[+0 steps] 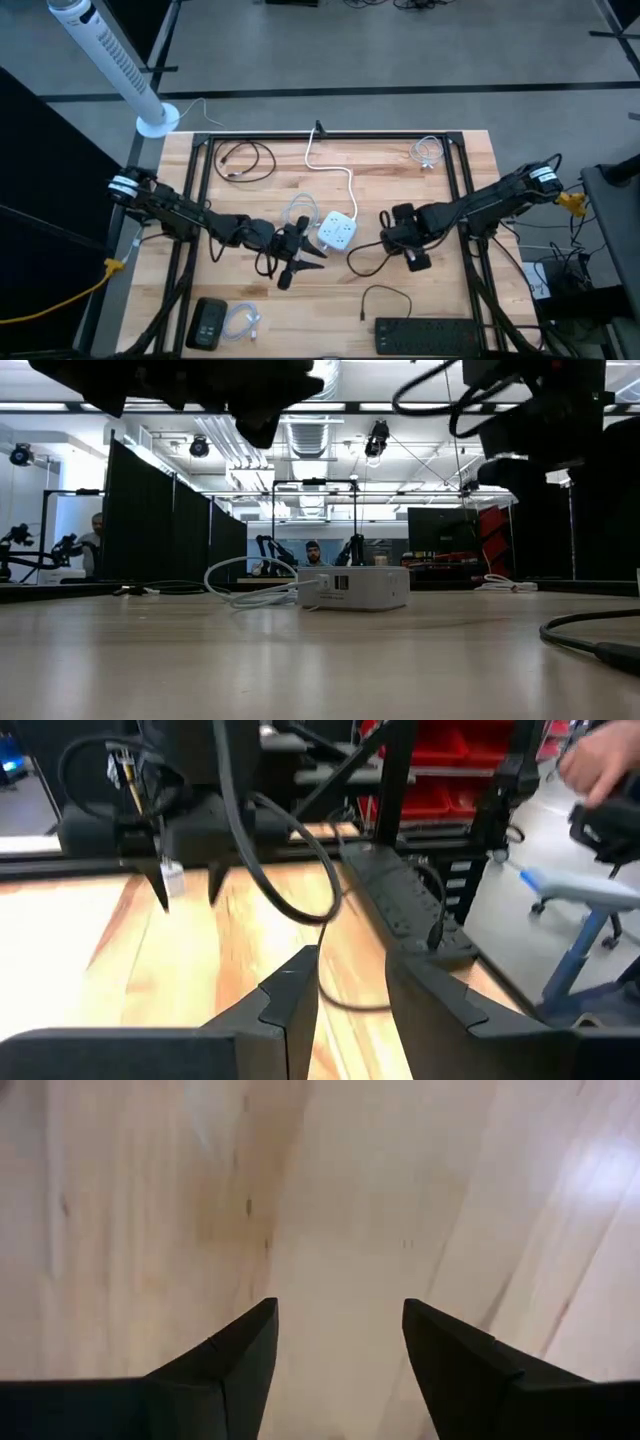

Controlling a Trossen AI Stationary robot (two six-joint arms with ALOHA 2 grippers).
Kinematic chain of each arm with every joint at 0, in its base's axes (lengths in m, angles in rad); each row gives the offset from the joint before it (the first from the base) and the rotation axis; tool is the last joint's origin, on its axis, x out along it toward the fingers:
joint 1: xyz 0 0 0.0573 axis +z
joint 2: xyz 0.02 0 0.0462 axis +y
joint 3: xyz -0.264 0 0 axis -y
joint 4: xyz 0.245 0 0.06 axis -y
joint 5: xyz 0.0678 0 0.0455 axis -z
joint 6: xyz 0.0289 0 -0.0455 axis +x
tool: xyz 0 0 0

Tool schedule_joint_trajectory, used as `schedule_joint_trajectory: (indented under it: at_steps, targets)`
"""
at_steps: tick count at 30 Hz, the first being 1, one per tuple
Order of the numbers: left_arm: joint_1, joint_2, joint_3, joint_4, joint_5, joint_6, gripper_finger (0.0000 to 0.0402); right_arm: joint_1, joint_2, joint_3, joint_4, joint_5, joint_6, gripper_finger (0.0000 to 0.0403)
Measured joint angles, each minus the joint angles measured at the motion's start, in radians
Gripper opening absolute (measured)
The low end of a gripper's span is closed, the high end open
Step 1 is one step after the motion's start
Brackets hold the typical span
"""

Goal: Plug in charger cables
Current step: Insert the white charger cable into the charger adapter

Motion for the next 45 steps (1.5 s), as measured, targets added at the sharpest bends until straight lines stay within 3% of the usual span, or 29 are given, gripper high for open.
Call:
schedule_joint_trajectory:
  at_steps: [8, 18, 35, 39, 43, 45]
  targets:
    - [0.0, 0.0, 0.0, -0.093, 0.0, 0.064, 0.0105, -0.026, 0.036, -0.003, -0.121, 0.025, -0.028, 0.0206]
    - [-0.009, 0.002, 0.0, -0.158, 0.001, 0.075, 0.011, -0.032, 0.212, -0.017, -0.32, 0.025, -0.053, 0.0214]
    - [-0.019, 0.003, -0.002, -0.217, 0.0, 0.037, 0.0109, -0.025, 0.382, -0.113, -0.313, 0.004, -0.105, 0.0239]
    - [-0.019, 0.003, -0.002, -0.215, 0.0, 0.026, 0.0109, -0.025, 0.383, -0.124, -0.286, 0.003, -0.105, 0.0214]
    - [-0.022, 0.003, -0.002, -0.213, 0.0, 0.014, 0.0109, -0.027, 0.383, -0.124, -0.282, 0.0, -0.105, 0.0139]
    - [-0.026, 0.003, -0.002, -0.21, 0.0, 0.014, 0.0109, -0.035, 0.383, -0.122, -0.284, -0.002, -0.074, 0.0144]
